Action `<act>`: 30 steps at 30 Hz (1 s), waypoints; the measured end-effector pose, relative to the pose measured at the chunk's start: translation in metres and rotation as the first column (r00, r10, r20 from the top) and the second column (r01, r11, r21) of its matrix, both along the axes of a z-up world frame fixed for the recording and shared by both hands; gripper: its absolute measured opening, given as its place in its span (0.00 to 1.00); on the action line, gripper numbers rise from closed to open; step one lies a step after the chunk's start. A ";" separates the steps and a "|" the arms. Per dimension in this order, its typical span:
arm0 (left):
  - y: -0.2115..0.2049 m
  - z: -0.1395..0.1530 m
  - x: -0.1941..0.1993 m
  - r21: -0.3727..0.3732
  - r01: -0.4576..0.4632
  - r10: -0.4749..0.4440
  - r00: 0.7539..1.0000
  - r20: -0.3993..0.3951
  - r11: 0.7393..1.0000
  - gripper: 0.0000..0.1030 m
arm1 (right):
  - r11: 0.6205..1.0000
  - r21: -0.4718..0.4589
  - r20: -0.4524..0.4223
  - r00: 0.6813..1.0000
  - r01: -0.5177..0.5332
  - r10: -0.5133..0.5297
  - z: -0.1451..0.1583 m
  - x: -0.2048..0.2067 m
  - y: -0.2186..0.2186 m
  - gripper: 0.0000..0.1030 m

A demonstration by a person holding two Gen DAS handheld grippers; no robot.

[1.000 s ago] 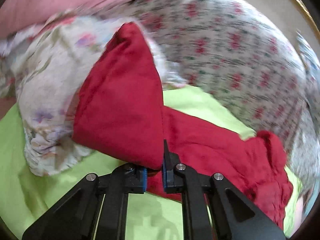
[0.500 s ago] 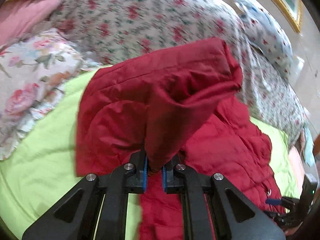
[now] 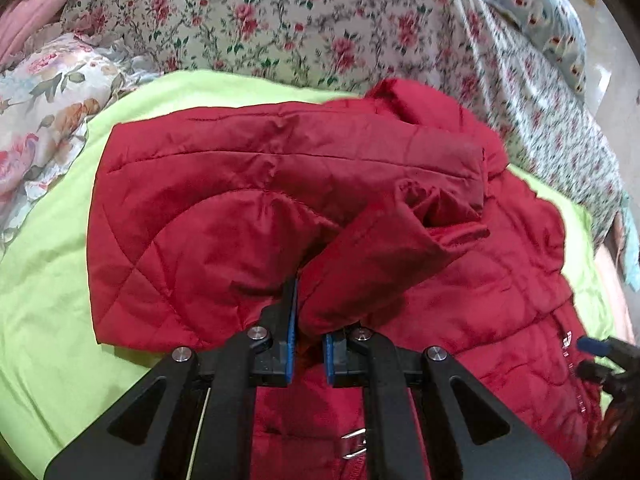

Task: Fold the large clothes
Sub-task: 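Fold the held sleeve across the coat's back with the left gripper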

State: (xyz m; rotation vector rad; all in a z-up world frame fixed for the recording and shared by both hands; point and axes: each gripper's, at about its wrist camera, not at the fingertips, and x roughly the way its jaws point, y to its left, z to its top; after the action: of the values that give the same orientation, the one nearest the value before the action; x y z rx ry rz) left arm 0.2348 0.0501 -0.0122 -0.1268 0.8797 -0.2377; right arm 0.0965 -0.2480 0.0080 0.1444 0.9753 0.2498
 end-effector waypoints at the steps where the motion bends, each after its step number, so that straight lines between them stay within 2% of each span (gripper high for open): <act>1: 0.000 -0.001 0.000 0.003 -0.001 0.001 1.000 -0.006 1.000 0.08 | 1.000 0.001 -0.001 1.000 0.002 -0.002 -0.001 0.000 -0.001 0.65; 18: -0.001 -0.003 0.002 0.013 -0.001 0.001 1.000 -0.020 1.000 0.08 | 1.000 0.030 -0.009 1.000 -0.010 0.010 -0.006 0.005 0.004 0.65; 26: -0.012 0.007 -0.004 0.004 0.005 -0.005 1.000 0.001 1.000 0.08 | 0.999 0.040 0.002 1.000 0.013 -0.013 -0.004 0.007 -0.007 0.65; 30: -0.026 0.018 -0.009 0.000 0.037 -0.037 0.999 0.024 0.999 0.08 | 0.998 0.051 0.013 1.000 0.027 -0.028 0.000 0.007 -0.012 0.65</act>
State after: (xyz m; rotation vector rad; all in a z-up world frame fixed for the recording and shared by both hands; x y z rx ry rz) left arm 0.2255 0.0240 0.0059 -0.1078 0.8585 -0.2737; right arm 0.1032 -0.2602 0.0075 0.2017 0.9532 0.2498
